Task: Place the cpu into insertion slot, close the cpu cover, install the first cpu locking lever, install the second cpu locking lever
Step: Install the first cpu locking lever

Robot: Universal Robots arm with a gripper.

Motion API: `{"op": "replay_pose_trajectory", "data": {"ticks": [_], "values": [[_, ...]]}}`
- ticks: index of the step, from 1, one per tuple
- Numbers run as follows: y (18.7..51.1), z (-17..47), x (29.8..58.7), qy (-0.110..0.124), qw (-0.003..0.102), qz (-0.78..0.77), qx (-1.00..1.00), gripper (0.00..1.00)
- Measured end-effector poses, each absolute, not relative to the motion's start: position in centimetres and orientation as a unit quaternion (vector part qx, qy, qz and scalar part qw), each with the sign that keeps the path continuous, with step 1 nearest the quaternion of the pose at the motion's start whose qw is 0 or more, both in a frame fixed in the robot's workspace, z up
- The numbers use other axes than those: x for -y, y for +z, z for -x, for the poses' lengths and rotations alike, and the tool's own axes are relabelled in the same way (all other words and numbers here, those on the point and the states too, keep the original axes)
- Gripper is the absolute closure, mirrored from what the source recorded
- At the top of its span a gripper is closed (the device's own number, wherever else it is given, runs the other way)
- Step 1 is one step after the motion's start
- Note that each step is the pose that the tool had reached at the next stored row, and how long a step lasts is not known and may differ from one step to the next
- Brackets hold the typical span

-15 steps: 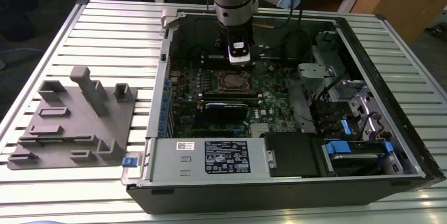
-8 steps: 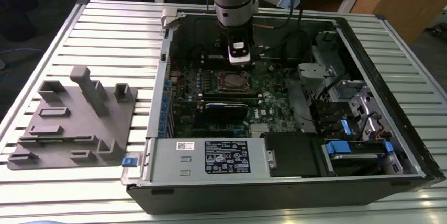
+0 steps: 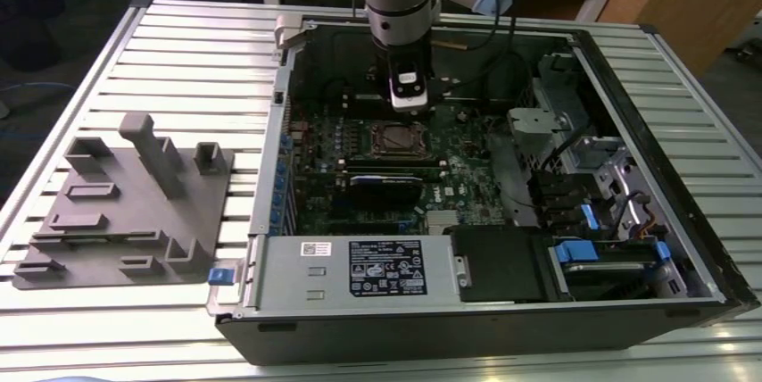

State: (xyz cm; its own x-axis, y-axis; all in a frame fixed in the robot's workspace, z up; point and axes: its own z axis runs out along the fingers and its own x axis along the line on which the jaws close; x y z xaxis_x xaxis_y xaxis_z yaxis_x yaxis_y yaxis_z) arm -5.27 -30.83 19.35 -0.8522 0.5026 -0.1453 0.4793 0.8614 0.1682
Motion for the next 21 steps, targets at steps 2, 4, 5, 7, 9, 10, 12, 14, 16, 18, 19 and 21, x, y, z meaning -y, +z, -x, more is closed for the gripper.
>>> {"op": "replay_pose_trajectory", "data": {"ticks": [2, 4, 5, 7, 9, 10, 12, 14, 16, 18, 19, 21], "values": [[19.4, 5.2, 30.8, 0.062, 0.092, -0.255, -0.960, 0.89], [19.4, 5.1, 30.9, 0.062, 0.092, -0.256, -0.960, 0.89], [19.4, 5.1, 30.9, 0.062, 0.091, -0.256, -0.960, 0.89], [19.6, 5.1, 30.9, 0.062, 0.090, -0.256, -0.961, 0.89], [19.8, 5.1, 30.9, 0.061, 0.089, -0.256, -0.961, 0.89], [20.0, 5.1, 30.9, 0.061, 0.089, -0.256, -0.961, 0.89], [20.4, 5.1, 30.9, 0.061, 0.088, -0.256, -0.961, 0.89], [21.0, 5.1, 30.9, 0.061, 0.088, -0.256, -0.961, 0.89], [21.5, 5.1, 30.9, 0.061, 0.088, -0.256, -0.961, 0.89], [22.0, 5.1, 30.9, 0.061, 0.087, -0.256, -0.961, 0.89], [22.0, 5.1, 30.9, 0.061, 0.087, -0.256, -0.961, 0.89], [22.0, 5.1, 30.9, 0.061, 0.087, -0.256, -0.961, 0.89]]}}
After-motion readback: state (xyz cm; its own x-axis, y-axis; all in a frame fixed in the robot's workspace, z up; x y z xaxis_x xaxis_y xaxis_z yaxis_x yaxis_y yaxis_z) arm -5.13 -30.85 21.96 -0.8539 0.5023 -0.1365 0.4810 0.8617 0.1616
